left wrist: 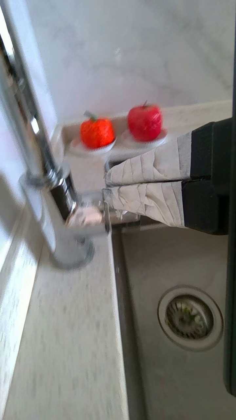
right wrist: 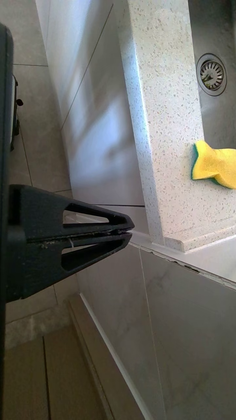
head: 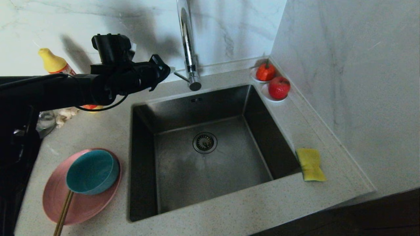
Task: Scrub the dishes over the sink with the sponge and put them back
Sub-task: Turn on the faucet
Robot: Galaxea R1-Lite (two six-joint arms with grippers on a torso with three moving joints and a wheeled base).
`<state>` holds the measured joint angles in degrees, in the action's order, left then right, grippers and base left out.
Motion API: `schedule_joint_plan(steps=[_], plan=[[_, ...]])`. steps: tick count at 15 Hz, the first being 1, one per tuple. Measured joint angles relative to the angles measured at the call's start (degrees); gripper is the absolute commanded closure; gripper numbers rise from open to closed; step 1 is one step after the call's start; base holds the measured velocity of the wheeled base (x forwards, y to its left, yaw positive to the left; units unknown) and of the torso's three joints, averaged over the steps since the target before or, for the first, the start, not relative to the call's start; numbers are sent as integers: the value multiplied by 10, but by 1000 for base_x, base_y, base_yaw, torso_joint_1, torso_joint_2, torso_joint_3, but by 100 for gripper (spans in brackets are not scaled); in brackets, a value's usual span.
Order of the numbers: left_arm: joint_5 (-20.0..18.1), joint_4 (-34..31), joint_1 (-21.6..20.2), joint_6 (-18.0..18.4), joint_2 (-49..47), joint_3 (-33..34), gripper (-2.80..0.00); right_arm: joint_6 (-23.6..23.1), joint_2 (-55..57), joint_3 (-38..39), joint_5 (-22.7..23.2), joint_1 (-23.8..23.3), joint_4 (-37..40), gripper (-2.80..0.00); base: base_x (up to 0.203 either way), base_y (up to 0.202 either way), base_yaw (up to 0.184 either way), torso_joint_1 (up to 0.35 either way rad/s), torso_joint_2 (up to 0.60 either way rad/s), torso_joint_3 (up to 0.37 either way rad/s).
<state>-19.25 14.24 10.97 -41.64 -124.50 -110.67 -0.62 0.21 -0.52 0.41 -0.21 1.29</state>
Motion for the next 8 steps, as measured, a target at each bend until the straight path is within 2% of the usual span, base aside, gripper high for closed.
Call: schedule_joint_plan(steps=[2, 8], plan=[[-11, 8, 1, 0, -3, 0, 0, 0, 0, 0, 0, 0, 0, 0, 0, 0, 0, 0, 0, 0], [-13, 21, 1, 0, -16, 0, 0, 0, 0, 0, 0, 0, 0, 0, 0, 0, 0, 0, 0, 0]])
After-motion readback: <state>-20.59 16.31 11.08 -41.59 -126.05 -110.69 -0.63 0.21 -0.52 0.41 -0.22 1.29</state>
